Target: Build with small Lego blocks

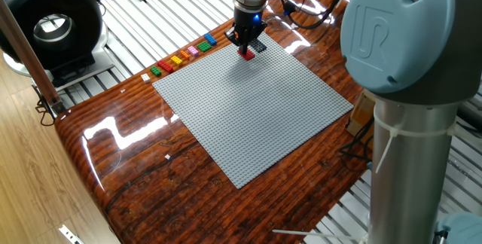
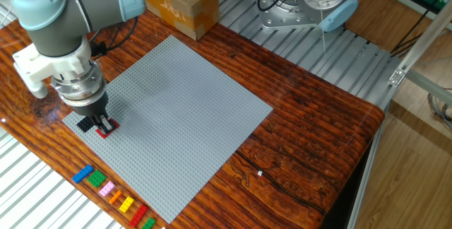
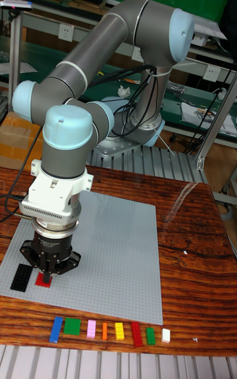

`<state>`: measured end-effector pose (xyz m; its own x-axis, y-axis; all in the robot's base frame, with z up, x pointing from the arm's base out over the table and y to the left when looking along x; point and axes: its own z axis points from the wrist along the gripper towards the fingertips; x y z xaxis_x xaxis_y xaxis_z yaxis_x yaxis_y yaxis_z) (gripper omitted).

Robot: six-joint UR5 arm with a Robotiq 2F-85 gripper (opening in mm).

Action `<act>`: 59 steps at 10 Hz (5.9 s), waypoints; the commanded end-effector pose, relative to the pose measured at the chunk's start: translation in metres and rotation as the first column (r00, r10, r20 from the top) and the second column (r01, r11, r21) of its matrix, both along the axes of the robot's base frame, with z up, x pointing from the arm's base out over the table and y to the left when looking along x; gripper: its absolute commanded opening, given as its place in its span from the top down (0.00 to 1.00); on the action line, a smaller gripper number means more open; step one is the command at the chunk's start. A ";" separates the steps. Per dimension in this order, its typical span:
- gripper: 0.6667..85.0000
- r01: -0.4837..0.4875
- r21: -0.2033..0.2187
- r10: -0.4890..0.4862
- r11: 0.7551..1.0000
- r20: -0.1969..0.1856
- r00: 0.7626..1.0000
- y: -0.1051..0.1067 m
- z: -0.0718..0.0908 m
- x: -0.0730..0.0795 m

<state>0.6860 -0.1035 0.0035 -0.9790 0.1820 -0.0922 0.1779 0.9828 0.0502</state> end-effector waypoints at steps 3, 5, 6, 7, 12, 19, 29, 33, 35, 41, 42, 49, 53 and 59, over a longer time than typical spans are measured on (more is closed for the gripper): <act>1.00 0.012 0.011 -0.012 1.000 0.008 1.000 0.000 0.002 0.002; 1.00 0.006 0.013 -0.006 1.000 0.010 1.000 0.001 0.001 0.003; 1.00 0.005 0.010 -0.005 1.000 -0.011 1.000 0.000 0.001 -0.003; 1.00 0.005 0.004 -0.005 1.000 -0.024 1.000 -0.001 0.001 -0.006; 1.00 0.008 -0.005 -0.008 1.000 -0.037 0.999 -0.003 0.005 -0.010; 1.00 0.023 -0.025 -0.024 0.999 -0.056 0.998 -0.005 0.010 -0.013; 1.00 -0.006 -0.046 0.001 0.999 -0.099 0.995 -0.009 0.005 -0.024; 1.00 -0.018 0.005 0.019 1.000 -0.046 0.999 0.007 -0.007 -0.011; 1.00 -0.022 -0.006 0.022 1.000 -0.072 0.997 0.002 0.001 -0.017; 1.00 -0.048 -0.031 0.046 0.998 -0.077 0.996 -0.007 -0.003 -0.020; 1.00 -0.049 -0.032 0.045 0.998 -0.096 0.994 -0.008 0.001 -0.024; 1.00 -0.042 -0.063 0.034 0.997 -0.123 0.992 -0.013 0.007 -0.030; 1.00 -0.048 -0.036 0.045 0.998 -0.079 0.996 -0.010 -0.002 -0.020; 1.00 -0.056 -0.035 0.053 0.998 -0.096 0.994 -0.012 0.001 -0.025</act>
<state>0.6613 -0.1161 0.0028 -0.9927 0.1204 -0.0054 0.1205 0.9926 -0.0138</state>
